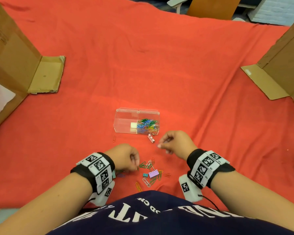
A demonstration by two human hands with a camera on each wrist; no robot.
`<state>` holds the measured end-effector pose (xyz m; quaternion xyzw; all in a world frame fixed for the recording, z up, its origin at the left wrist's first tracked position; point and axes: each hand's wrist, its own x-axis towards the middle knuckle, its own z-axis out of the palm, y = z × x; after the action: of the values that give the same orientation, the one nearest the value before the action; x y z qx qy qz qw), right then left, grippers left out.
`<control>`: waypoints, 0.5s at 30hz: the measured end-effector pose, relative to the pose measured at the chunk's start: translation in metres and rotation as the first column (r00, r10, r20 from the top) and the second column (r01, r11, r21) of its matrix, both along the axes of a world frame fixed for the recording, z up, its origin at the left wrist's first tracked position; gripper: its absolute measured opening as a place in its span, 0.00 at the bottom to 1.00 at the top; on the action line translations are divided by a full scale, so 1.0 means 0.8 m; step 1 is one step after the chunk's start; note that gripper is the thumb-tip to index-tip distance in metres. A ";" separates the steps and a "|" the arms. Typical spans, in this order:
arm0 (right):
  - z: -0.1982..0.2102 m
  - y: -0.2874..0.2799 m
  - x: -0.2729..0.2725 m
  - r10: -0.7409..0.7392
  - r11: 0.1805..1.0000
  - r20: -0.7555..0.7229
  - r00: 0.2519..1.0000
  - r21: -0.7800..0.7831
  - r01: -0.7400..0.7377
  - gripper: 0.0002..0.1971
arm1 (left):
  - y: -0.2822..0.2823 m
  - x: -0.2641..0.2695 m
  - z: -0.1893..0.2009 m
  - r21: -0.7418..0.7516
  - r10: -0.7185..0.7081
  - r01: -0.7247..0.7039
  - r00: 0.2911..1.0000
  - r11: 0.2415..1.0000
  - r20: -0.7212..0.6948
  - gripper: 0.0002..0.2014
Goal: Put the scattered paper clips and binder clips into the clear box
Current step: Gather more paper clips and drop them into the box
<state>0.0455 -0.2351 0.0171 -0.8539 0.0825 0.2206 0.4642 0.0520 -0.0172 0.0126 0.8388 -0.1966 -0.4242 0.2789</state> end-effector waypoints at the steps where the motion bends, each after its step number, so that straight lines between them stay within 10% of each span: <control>1: 0.006 0.003 0.009 -0.051 0.998 0.042 0.998 0.031 0.049 0.14 | -0.001 0.009 0.006 -0.037 0.035 -0.035 0.999 0.999 0.010 0.11; 9: 0.017 0.023 0.063 -0.198 0.980 0.124 0.972 0.044 0.194 0.12 | -0.030 0.083 0.037 -0.330 0.483 -0.401 0.848 0.854 0.219 0.13; 15: 0.019 0.036 0.068 -0.200 0.980 0.118 0.973 0.039 0.197 0.08 | -0.039 0.098 0.024 -0.377 0.558 -0.463 0.805 0.802 0.201 0.11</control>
<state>0.1000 -0.2066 0.0320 -0.8468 0.1361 0.1219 0.4995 0.1307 -0.0481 0.0320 0.8606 -0.0648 -0.1623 0.4784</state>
